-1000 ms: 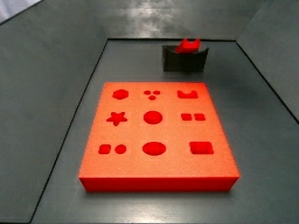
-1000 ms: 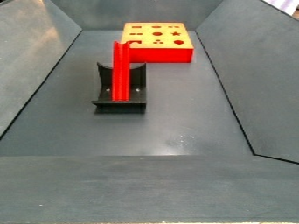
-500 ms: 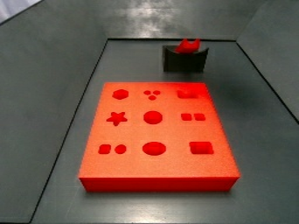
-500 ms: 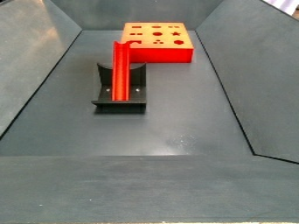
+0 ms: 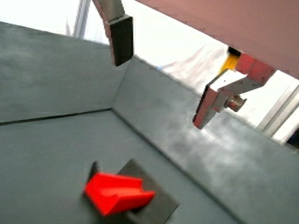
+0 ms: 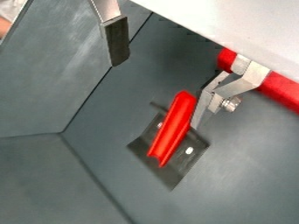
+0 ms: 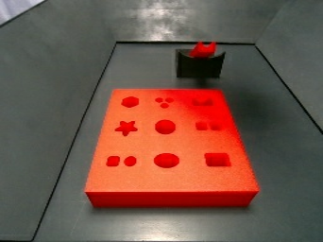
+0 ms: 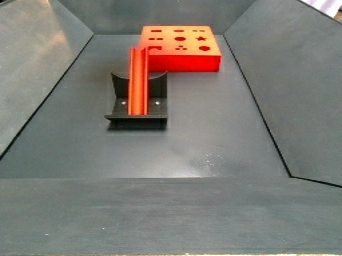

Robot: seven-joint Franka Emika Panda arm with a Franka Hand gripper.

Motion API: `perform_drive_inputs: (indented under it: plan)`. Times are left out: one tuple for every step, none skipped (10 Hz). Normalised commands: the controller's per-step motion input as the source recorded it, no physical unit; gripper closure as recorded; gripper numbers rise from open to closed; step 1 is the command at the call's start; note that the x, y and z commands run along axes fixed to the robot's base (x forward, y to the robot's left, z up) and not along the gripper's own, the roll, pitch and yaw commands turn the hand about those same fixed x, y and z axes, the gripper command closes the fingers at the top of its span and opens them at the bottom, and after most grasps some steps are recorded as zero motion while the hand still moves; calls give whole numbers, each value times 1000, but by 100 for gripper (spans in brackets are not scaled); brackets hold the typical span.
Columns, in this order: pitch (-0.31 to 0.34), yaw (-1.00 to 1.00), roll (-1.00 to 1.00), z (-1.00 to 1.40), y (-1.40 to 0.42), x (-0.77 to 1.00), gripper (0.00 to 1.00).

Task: Pick up the arch object. Move up. Place the arch object on the fixture. Regrasp the arch object. Move to above the board. Insert the arch object.
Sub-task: Regrasp the arch object.

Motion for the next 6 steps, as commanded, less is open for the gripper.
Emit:
perform_drive_inputs:
  plan:
    - [165, 83, 1000, -10, -45, 106, 0]
    - [187, 103, 1000, -8, -48, 106, 0]
    - [201, 143, 844, -9, -50, 108, 0]
    - [187, 172, 593, -11, -53, 109, 0]
    - [167, 192, 409, -8, -52, 112, 0]
    - [151, 203, 318, -2, -43, 108, 0]
